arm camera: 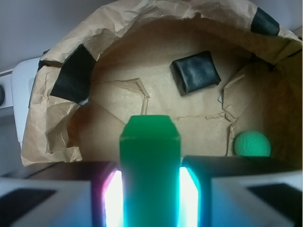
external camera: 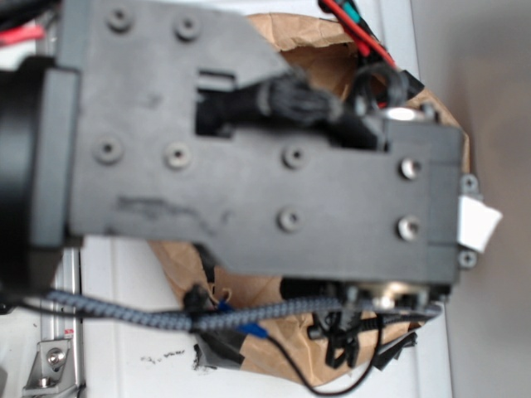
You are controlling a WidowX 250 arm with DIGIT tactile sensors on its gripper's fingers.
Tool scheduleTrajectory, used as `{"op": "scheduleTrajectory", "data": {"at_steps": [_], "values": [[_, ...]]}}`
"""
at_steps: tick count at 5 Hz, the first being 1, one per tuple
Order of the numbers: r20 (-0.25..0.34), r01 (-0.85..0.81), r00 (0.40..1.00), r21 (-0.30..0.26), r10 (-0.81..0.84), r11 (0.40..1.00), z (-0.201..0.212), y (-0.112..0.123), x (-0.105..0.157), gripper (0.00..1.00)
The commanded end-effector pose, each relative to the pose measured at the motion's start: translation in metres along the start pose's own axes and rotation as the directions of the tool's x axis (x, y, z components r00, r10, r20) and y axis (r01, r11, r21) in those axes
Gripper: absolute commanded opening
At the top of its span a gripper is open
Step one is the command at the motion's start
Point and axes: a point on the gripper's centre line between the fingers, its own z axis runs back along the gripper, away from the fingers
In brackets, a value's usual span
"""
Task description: Grab the green block.
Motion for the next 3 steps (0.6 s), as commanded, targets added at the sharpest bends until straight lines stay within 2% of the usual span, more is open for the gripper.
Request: {"op": "scheduleTrajectory", "data": {"at_steps": [1,2,3], "values": [[0.101,-0.066,0.993,0.038,0.062,0.997,0.016,0.038,-0.031,0.0],[0.102,-0.077,0.992,0.035,0.073,0.996,0.015,0.05,-0.027,0.0],[0.09,-0.09,0.992,0.051,0.085,0.995,0.01,0.047,-0.021,0.0]]}}
